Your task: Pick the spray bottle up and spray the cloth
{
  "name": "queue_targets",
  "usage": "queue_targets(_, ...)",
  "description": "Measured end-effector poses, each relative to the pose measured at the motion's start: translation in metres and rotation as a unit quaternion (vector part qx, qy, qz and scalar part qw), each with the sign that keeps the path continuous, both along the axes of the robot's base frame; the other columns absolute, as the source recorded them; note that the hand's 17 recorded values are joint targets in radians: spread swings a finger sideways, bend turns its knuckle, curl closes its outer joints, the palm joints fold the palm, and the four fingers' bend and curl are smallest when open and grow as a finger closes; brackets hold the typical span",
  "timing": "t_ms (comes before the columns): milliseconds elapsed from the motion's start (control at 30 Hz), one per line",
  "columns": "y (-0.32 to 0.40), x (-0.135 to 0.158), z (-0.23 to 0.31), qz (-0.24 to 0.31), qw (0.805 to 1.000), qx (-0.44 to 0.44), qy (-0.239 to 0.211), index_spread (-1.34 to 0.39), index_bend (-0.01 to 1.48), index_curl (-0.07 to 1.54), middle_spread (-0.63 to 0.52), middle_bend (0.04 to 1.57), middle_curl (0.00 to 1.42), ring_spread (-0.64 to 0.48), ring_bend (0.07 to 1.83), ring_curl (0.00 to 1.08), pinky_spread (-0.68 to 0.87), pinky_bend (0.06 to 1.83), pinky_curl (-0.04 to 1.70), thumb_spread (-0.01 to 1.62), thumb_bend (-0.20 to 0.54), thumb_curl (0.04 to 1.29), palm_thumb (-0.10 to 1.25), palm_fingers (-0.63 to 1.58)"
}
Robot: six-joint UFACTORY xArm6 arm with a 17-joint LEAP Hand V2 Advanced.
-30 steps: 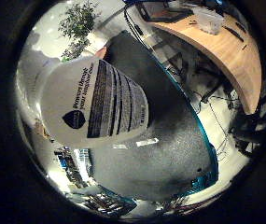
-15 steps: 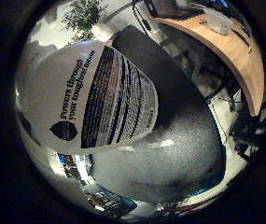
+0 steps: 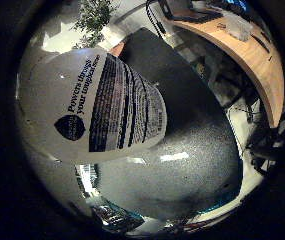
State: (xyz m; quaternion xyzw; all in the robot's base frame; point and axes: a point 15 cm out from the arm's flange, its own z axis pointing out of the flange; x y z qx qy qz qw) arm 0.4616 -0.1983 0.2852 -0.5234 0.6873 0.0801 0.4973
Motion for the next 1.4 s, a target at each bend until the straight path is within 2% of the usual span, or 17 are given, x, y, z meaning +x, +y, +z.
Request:
queue_targets(233, 0.004, -0.007, -0.013, -0.002, 1.000, 0.010, 0.009, -0.50, 0.67, 0.94, -0.33, 1.00, 0.92, -0.27, 1.29, 0.64, -0.31, 1.30, 0.69, 1.00, -0.018, 0.43, 0.96, 1.06)
queue_targets(533, -0.002, -0.006, -0.005, -0.014, 1.000, 0.018, -0.010, -0.47, 0.83, 1.08, -0.34, 1.06, 1.08, -0.25, 1.40, 0.73, -0.22, 1.37, 0.87, 0.95, -0.018, 0.51, 1.00, 1.00)
queue_targets(800, -0.005, -0.008, 0.010, -0.020, 0.999, 0.036, -0.031, -0.41, 0.95, 1.09, -0.32, 1.12, 1.14, -0.24, 1.42, 0.78, -0.18, 1.31, 1.04, 0.95, -0.016, 0.56, 1.01, 0.97)
queue_targets(1200, 0.006, -0.014, 0.030, -0.002, 0.998, 0.055, -0.042, -0.34, 1.03, 1.05, -0.29, 1.16, 1.14, -0.25, 1.41, 0.82, -0.17, 1.20, 1.25, 0.97, -0.015, 0.61, 1.01, 0.99)
queue_targets(1400, 0.016, -0.019, 0.042, 0.007, 0.998, 0.061, -0.018, -0.32, 1.04, 1.03, -0.27, 1.16, 1.12, -0.25, 1.39, 0.83, -0.17, 1.16, 1.31, 1.03, -0.017, 0.60, 0.99, 1.01)
